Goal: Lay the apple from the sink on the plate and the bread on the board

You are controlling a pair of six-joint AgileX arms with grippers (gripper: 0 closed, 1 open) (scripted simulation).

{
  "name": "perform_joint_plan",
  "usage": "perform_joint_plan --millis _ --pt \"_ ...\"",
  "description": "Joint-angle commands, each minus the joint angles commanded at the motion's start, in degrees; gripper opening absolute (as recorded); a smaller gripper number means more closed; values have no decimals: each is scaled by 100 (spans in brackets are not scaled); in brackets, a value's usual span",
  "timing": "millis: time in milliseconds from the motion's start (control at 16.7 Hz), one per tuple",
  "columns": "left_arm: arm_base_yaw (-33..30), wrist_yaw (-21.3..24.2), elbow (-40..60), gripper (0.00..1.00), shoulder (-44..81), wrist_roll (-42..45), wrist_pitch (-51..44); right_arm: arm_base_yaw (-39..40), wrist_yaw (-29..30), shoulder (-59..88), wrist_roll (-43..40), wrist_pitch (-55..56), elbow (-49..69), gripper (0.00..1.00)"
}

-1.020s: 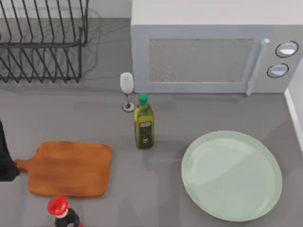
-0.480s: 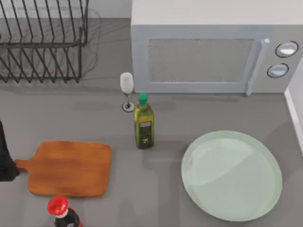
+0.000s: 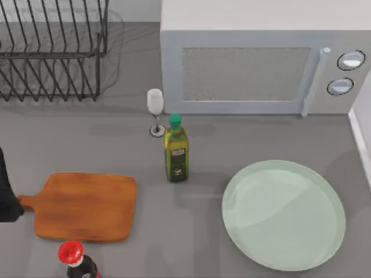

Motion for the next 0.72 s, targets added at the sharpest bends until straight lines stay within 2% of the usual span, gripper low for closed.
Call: perform_joint_plan --millis 120,180,600,720 --pt "0 0 0 100 0 0 0 0 0 0 0 0 0 2" --pt "0 0 0 100 0 0 0 0 0 0 0 0 0 0" --pt "0 0 0 100 0 0 0 0 0 0 0 0 0 0" --pt "0 0 0 100 0 0 0 10 -82 -413 43 -228 120 0"
